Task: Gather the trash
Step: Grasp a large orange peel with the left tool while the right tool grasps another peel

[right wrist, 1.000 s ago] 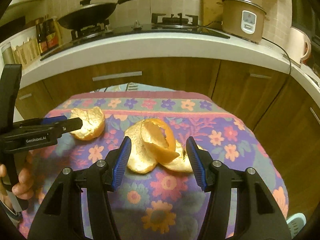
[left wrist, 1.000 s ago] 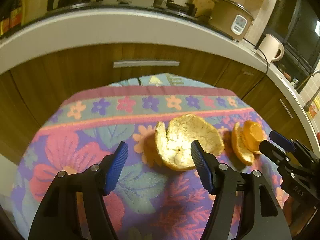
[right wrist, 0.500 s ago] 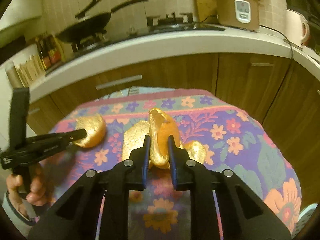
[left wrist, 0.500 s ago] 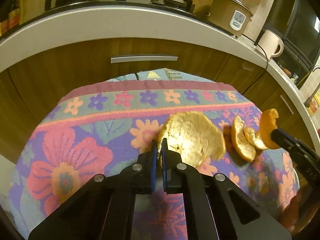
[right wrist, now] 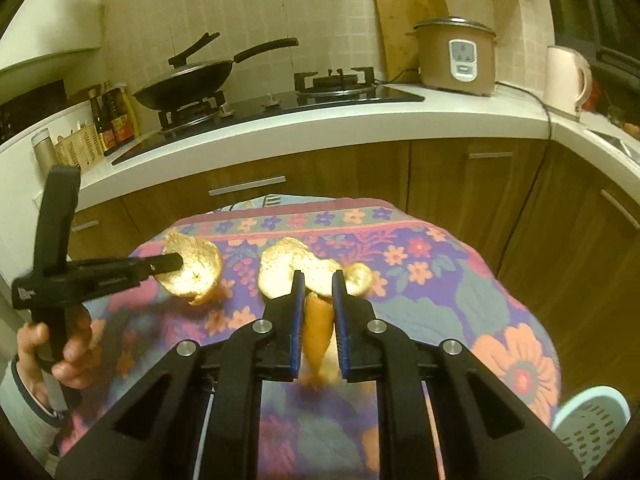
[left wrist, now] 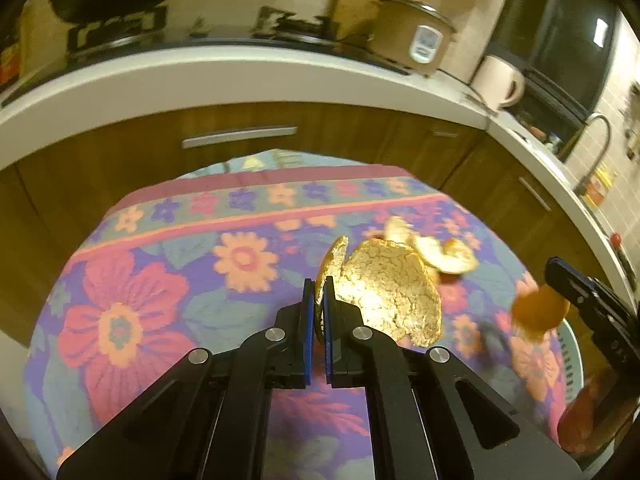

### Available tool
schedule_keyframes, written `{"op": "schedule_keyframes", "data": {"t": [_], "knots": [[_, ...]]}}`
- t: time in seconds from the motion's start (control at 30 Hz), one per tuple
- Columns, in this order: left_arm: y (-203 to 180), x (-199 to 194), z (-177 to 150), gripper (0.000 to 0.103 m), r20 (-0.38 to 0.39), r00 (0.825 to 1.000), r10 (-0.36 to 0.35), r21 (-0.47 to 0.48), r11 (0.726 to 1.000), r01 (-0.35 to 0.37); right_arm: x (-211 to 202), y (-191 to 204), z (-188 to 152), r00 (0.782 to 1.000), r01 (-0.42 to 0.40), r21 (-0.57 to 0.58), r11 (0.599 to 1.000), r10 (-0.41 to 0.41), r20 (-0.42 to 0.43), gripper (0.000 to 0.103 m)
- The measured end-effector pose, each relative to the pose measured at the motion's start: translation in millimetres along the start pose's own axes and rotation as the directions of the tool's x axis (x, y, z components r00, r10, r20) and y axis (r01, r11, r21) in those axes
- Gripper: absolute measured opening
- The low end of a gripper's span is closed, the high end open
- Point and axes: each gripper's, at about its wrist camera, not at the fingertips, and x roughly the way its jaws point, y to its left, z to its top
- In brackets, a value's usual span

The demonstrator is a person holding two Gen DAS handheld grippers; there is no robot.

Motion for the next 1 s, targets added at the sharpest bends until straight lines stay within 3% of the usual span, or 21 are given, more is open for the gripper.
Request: {"op": "schedule_keyframes", "data": {"t": [0.07, 0.2, 0.3, 0.37, 0.4, 0.43, 0.63, 0.8, 0.93, 1.0], "knots": [[-12, -4, -2, 0.002, 0.005, 1.000, -0.014, 0.023, 1.000, 0.014, -6, -7, -5, 1.000, 0.013, -0.005, 1.000, -0.013, -0.009, 0.011], [-34, -10, -6, 0.002, 0.010, 0.999, -0.033, 0.059, 0.998, 0.033, -16, -22, -18, 0.997, -0.036, 0.018, 0.999, 0.037, -0.064, 0.012], [-44, -13, -9, 0.002, 0.012, 0.999, -0.053, 0.074, 0.996, 0.052, -22, -26, -29, 0.996, -0.034, 0.018, 0.999, 0.035, -0.078, 0.018], [-48, -13, -10, 0.002, 0.010, 0.998, -0.066, 0.079, 0.995, 0.065, -25, -30, -36, 0.996, -0.018, 0.017, 1.000, 0.020, -0.089, 0.033], [-50, -14, -12, 0.002, 0.009, 0.997, -0.077, 0.083, 0.994, 0.076, -27, -33, -41, 0.996, -0.008, 0.021, 1.000, 0.009, -0.093, 0.056], [-53, -15, -13, 0.002, 0.010, 0.996, -0.085, 0.088, 0.993, 0.084, -31, -35, -46, 0.997, -0.002, 0.026, 1.000, 0.004, -0.083, 0.066], [-61, -15, -15, 0.002, 0.007, 0.995, -0.102, 0.108, 0.989, 0.101, -28, -34, -68, 0.989, -0.046, 0.047, 0.998, 0.052, -0.140, 0.067], [-64, -14, -16, 0.002, -0.001, 0.995, -0.102, 0.124, 0.987, 0.101, -9, -10, -76, 0.973, 0.018, -0.070, 0.997, -0.033, -0.227, 0.069], [-68, -13, -17, 0.002, -0.009, 0.995, -0.104, 0.138, 0.985, 0.104, 12, -12, -79, 0.945, 0.017, -0.052, 0.998, -0.033, -0.326, 0.068], [-70, -13, -18, 0.002, -0.011, 0.995, -0.103, 0.147, 0.984, 0.104, 11, -7, -81, 0.943, 0.039, -0.081, 0.996, -0.063, -0.326, 0.061]]}}
